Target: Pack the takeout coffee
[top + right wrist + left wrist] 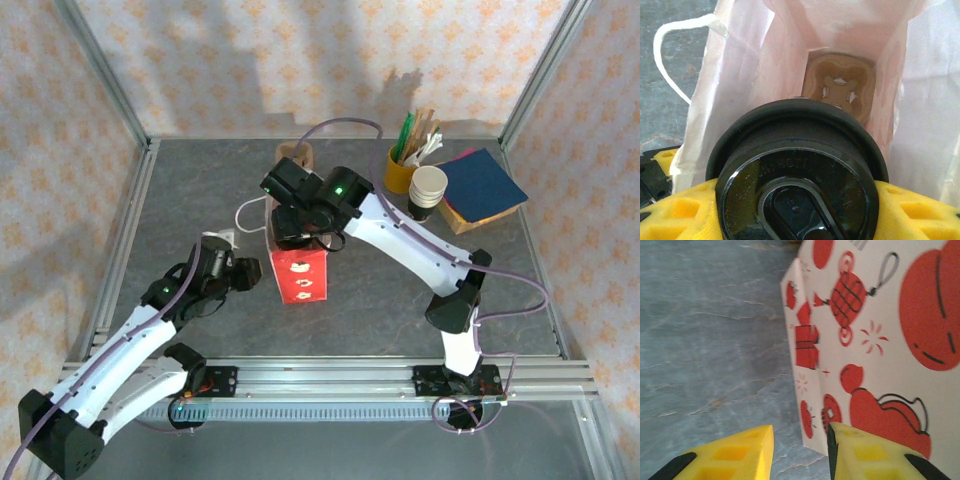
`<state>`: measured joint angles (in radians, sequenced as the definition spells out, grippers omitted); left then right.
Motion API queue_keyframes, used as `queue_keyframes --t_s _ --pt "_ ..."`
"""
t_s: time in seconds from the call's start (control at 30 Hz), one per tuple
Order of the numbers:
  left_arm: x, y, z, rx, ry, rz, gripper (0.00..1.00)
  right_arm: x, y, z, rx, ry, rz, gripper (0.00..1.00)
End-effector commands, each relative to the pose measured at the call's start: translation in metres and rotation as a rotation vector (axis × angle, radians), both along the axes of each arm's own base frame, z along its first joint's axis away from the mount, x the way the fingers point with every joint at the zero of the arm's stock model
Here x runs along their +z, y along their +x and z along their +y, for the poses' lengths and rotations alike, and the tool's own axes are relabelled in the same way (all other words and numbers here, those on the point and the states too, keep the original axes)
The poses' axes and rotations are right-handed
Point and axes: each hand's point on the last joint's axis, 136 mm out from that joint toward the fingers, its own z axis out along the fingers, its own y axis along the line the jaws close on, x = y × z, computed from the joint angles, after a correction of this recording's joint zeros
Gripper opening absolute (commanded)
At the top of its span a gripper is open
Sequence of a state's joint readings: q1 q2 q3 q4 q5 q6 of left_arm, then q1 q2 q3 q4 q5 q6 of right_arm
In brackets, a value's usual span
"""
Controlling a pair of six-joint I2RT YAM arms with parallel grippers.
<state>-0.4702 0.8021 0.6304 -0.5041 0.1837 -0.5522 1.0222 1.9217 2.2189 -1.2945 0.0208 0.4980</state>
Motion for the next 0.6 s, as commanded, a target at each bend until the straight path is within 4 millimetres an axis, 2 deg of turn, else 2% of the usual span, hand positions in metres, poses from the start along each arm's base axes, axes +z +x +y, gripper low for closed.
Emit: queue_keyframes --t_s 0.0,0.33,0.57 --pt "0.021 0.013 -0.030 -0.067 -0.114 -0.095 0.35 0.001 0.003 -0.009 -0.031 -0.034 -0.031 0.60" --pt "0.006 0.014 -0.065 -0.112 -0.182 -0.097 0.33 -0.009 0.007 -0.028 -0.057 -0.078 -0.021 0.60" --pt "0.002 0.015 -0.073 -0.130 -0.171 -0.096 0.32 -0.008 0.011 -0.035 -0.035 -0.084 -0.014 0.60"
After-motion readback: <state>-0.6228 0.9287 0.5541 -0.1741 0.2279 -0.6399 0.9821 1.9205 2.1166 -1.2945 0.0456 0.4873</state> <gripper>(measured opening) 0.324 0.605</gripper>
